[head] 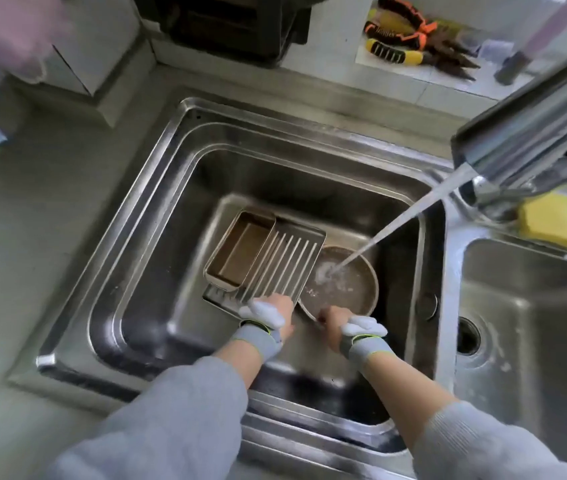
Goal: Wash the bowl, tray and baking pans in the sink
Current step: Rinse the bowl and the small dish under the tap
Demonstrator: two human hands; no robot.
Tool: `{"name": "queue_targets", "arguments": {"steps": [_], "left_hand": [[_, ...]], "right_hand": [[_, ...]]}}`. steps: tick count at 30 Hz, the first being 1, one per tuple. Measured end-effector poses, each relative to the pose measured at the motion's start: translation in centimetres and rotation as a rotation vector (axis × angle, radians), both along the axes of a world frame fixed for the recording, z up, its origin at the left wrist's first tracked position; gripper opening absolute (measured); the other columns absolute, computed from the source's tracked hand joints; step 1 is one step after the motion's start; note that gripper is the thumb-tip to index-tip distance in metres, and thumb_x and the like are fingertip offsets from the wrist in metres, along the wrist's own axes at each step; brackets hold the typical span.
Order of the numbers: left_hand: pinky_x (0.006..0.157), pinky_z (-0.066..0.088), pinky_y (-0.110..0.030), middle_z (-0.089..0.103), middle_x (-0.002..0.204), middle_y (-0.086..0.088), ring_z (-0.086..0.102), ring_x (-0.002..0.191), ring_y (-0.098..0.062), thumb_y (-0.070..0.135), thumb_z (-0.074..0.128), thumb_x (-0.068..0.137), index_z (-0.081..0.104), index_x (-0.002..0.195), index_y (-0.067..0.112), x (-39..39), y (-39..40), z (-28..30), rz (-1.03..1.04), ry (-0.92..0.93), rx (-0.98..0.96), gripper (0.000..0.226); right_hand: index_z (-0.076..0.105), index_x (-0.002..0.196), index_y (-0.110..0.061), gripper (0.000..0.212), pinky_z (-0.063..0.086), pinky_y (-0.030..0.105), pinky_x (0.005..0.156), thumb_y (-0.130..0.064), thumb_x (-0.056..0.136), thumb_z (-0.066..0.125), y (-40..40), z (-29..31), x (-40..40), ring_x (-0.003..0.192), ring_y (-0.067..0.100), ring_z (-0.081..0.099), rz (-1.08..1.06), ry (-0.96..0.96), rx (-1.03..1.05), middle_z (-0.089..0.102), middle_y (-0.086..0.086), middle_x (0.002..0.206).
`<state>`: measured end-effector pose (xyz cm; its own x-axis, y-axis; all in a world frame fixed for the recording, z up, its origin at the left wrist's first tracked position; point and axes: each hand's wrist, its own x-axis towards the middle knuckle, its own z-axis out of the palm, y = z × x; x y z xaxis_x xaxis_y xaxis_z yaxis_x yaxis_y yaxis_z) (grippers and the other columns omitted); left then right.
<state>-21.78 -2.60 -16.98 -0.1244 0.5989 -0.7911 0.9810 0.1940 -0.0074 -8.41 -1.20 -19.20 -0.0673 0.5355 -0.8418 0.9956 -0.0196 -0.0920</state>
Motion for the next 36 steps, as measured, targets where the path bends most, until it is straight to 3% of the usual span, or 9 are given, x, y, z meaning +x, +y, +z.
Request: {"name": "queue_targets", "arguments": {"steps": [2, 8, 13, 19, 23, 27, 31, 34, 36], "left_hand": [[0.073, 0.035, -0.032, 0.059, 0.119, -0.006, 0.057, 0.111, -0.032, 0.029, 0.051, 0.093, 0.059, 0.119, 0.012, 0.0, 0.4, 0.3, -0.043, 0.022, -0.006, 0.032], [0.078, 0.043, -0.032, 0.061, 0.119, -0.006, 0.059, 0.112, -0.026, 0.024, 0.049, 0.092, 0.060, 0.117, 0.012, -3.1, 0.3, -0.6, -0.075, 0.096, 0.023, 0.030], [0.083, 0.039, -0.031, 0.055, 0.127, -0.004, 0.052, 0.120, -0.027, 0.025, 0.046, 0.095, 0.056, 0.124, 0.015, -3.0, 0.4, -1.4, -0.016, 0.149, -0.084, 0.032], [0.081, 0.047, -0.031, 0.067, 0.105, -0.006, 0.062, 0.097, -0.029, 0.029, 0.051, 0.090, 0.067, 0.101, 0.013, -3.6, 0.2, 0.1, 0.262, -0.146, 0.066, 0.025], [0.072, 0.039, -0.026, 0.056, 0.091, -0.008, 0.052, 0.086, -0.021, 0.040, 0.049, 0.095, 0.055, 0.081, 0.020, -1.7, 0.1, 2.9, 0.773, -0.631, 0.120, 0.026], [0.082, 0.053, -0.041, 0.066, 0.101, -0.008, 0.061, 0.097, -0.025, 0.054, 0.047, 0.091, 0.062, 0.108, 0.017, -0.2, -0.1, 5.2, 1.377, -1.045, 0.037, 0.044], [0.079, 0.054, -0.038, 0.070, 0.098, -0.007, 0.064, 0.094, -0.023, 0.063, 0.060, 0.078, 0.066, 0.102, 0.018, 0.6, 0.6, 7.1, 1.399, -1.149, -0.040, 0.052], [0.077, 0.057, -0.042, 0.069, 0.105, -0.012, 0.067, 0.095, -0.027, 0.060, 0.081, 0.053, 0.064, 0.111, 0.010, 1.0, 1.4, 7.7, 1.385, -1.068, 0.015, 0.079], [0.066, 0.057, -0.035, 0.068, 0.089, -0.011, 0.067, 0.077, -0.025, 0.044, 0.078, 0.067, 0.066, 0.103, 0.005, 0.8, 1.7, 7.6, 1.415, -1.023, 0.102, 0.054]], "right_hand": [[0.059, 0.099, -0.026, 0.026, 0.043, 0.028, 0.079, -0.012, 0.080, 0.047, 0.4, 0.3, -0.3, 0.097, 0.024, 0.059, 0.030, -0.040, 0.024, 0.063, 0.001, 0.117], [0.056, 0.127, -0.016, 0.041, 0.039, 0.032, 0.077, -0.004, 0.090, 0.044, 1.0, 2.2, -1.3, 0.121, 0.029, 0.054, 0.209, -0.086, 0.046, 0.055, 0.006, 0.132], [0.058, 0.092, -0.023, 0.011, 0.048, 0.035, 0.078, -0.028, 0.091, 0.048, 0.4, 3.6, -0.1, 0.102, 0.032, 0.061, 0.226, 0.054, 0.147, 0.063, 0.007, 0.112], [0.044, 0.071, -0.024, 0.047, 0.043, 0.032, 0.066, -0.067, 0.080, 0.027, 0.7, 4.9, -0.2, 0.077, 0.030, 0.059, -0.183, 0.274, 0.297, 0.060, 0.001, 0.078], [0.058, 0.079, -0.007, 0.028, 0.041, 0.034, 0.070, -0.030, 0.094, 0.052, 1.1, 5.2, -1.1, 0.076, 0.025, 0.052, -0.538, 0.508, 0.271, 0.056, 0.010, 0.078], [0.060, 0.094, 0.005, 0.031, 0.049, 0.042, 0.080, -0.026, 0.094, 0.054, 0.9, 6.3, -1.9, 0.076, 0.028, 0.056, -0.750, 0.663, 0.277, 0.063, 0.019, 0.084], [0.057, 0.085, 0.002, 0.025, 0.046, 0.038, 0.074, -0.022, 0.089, 0.053, 0.8, 8.4, -2.2, 0.074, 0.018, 0.050, -0.649, 0.750, 0.332, 0.056, 0.008, 0.076], [0.060, 0.099, -0.008, 0.015, 0.046, 0.034, 0.081, -0.013, 0.088, 0.052, -0.2, 9.6, -2.5, 0.087, 0.019, 0.060, -0.388, 0.761, 0.361, 0.066, 0.005, 0.092], [0.059, 0.110, -0.010, 0.021, 0.046, 0.034, 0.088, -0.014, 0.090, 0.056, -0.4, 10.2, -2.2, 0.095, 0.019, 0.061, -0.320, 0.796, 0.335, 0.065, 0.003, 0.099]]}}
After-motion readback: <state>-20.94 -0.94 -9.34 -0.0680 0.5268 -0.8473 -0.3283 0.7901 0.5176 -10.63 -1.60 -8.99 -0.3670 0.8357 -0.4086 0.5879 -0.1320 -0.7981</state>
